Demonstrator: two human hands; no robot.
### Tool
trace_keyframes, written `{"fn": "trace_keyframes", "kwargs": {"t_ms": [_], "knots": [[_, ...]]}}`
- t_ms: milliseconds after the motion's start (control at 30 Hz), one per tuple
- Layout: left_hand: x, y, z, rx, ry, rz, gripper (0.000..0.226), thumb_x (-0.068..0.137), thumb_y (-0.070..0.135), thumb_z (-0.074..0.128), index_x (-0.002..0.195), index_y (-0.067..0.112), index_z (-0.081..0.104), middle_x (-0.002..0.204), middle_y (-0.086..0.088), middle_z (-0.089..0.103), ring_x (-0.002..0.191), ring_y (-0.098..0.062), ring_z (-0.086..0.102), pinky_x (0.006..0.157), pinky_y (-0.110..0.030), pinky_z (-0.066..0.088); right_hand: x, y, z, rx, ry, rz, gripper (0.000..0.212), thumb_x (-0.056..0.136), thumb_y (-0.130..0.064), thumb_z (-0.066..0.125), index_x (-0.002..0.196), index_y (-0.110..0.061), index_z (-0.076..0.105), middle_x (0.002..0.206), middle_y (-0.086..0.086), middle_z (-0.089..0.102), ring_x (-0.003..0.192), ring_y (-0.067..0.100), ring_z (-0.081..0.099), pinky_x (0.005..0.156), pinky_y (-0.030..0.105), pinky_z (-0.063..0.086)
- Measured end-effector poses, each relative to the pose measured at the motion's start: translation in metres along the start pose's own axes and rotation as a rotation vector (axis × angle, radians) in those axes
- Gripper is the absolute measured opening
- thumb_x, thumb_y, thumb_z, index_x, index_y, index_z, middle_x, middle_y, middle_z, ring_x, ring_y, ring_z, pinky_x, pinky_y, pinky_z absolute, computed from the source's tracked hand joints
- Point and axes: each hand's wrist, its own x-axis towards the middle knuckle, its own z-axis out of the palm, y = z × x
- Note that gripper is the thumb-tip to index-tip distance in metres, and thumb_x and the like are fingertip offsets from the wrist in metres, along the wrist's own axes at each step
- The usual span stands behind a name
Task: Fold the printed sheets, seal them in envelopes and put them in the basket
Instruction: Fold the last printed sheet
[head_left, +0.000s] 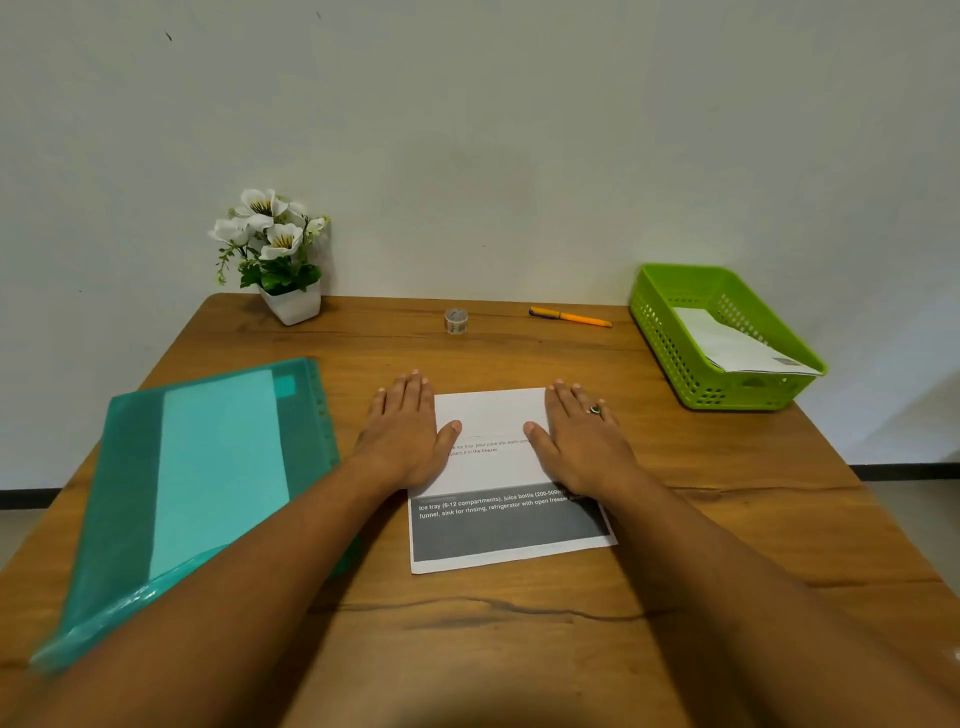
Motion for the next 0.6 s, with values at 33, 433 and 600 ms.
{"fn": "trace_keyframes", "kwargs": {"t_ms": [33, 433, 600], "knots": [[0.0, 0.001, 0.0, -0.002, -0.001, -0.004, 0.079, 0.104, 0.061, 0.011, 0.162, 0.011, -0.009, 0.17, -0.012, -0.014, 0.157, -0.028, -0.014, 0.127, -0.05, -0.004, 0.002, -0.005, -0.001, -0.02, 0.006, 0.018, 0.077, 0.107, -0.057, 0.016, 0.165, -0.008, 0.005, 0.174, 0.01, 0.002, 0.16, 0.027, -0.001, 0.129, 0.051, 0.002], [-0.001, 0.002, -0.001, 0.018, -0.012, 0.02, 0.071, 0.103, 0.063, 0.009, 0.162, 0.029, -0.011, 0.17, -0.013, -0.015, 0.156, -0.032, -0.017, 0.126, -0.053, -0.005, 0.011, -0.014, -0.008, -0.038, -0.036, -0.162, 0.076, 0.107, -0.059, 0.018, 0.166, -0.012, 0.004, 0.174, 0.005, -0.001, 0.16, 0.025, -0.001, 0.129, 0.048, 0.005], [0.0, 0.004, -0.005, 0.035, -0.023, 0.013, 0.076, 0.103, 0.063, 0.013, 0.163, 0.02, -0.005, 0.171, -0.012, -0.01, 0.157, -0.033, -0.01, 0.127, -0.055, 0.001, 0.011, 0.021, -0.014, -0.042, -0.076, -0.069, 0.078, 0.106, -0.062, 0.018, 0.166, -0.015, 0.002, 0.174, 0.003, -0.003, 0.16, 0.023, -0.002, 0.129, 0.05, 0.006]]}}
